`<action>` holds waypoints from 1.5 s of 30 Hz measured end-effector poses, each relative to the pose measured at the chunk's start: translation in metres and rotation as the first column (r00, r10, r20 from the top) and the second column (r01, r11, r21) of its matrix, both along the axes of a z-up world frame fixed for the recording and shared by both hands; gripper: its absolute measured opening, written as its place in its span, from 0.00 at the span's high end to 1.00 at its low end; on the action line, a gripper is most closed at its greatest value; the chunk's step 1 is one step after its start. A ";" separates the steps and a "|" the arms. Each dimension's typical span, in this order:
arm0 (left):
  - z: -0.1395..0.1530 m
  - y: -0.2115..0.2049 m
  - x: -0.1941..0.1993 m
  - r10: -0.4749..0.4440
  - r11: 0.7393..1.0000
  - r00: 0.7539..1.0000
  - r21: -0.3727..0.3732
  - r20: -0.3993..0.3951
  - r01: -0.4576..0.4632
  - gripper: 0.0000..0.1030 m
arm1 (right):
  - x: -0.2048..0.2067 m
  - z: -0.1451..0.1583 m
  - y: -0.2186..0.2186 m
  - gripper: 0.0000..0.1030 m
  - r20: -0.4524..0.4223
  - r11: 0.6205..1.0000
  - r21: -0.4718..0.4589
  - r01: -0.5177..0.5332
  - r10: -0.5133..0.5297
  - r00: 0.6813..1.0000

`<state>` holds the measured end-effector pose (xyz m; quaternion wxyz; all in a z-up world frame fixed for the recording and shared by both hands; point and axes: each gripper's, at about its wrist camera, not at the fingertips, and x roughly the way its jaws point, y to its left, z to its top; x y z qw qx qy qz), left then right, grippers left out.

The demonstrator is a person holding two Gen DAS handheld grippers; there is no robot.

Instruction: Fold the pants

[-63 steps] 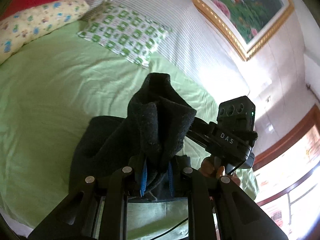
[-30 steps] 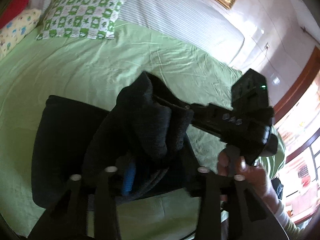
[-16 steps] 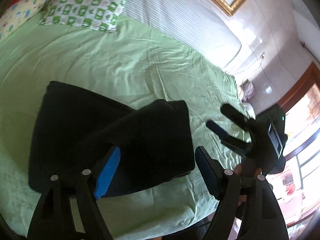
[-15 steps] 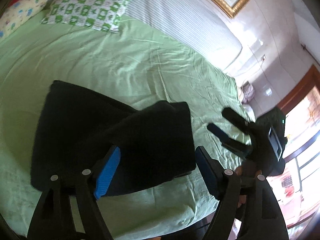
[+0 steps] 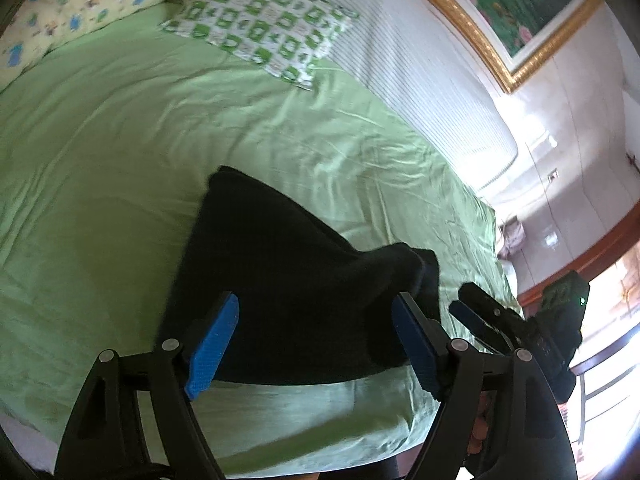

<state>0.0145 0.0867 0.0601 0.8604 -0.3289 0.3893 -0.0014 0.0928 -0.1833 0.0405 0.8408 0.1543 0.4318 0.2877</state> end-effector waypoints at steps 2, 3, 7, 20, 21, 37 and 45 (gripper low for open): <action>-0.002 0.006 -0.003 0.018 1.000 1.000 -0.005 -0.008 -0.019 0.23 | -0.004 0.001 0.007 0.07 0.010 1.000 -0.029 0.004 -0.003 1.000; -0.004 0.010 -0.004 0.027 1.000 1.000 -0.009 -0.012 -0.028 0.23 | -0.006 0.002 0.010 0.07 0.015 0.999 -0.042 0.007 -0.006 1.000; -0.009 0.020 -0.010 0.055 0.998 0.998 -0.012 -0.027 -0.055 0.23 | -0.008 0.001 0.022 0.06 0.018 0.996 -0.086 0.017 -0.015 1.000; -0.032 0.033 -0.004 0.076 0.997 0.992 -0.021 -0.099 -0.079 0.23 | -0.009 -0.011 0.044 0.06 -0.008 0.990 -0.141 0.030 -0.031 0.999; -0.033 0.033 -0.003 0.074 0.997 0.992 -0.022 -0.103 -0.077 0.23 | -0.009 -0.012 0.046 0.06 -0.006 0.988 -0.149 0.035 -0.037 0.999; -0.049 0.034 0.020 0.033 0.999 0.986 0.000 -0.166 -0.033 0.22 | 0.006 -0.056 0.030 0.01 -0.139 0.989 -0.143 0.026 -0.046 0.989; -0.068 0.038 0.034 0.009 1.000 0.980 -0.021 -0.198 -0.013 0.19 | 0.001 -0.061 0.020 0.16 -0.102 0.995 -0.100 -0.007 -0.004 0.995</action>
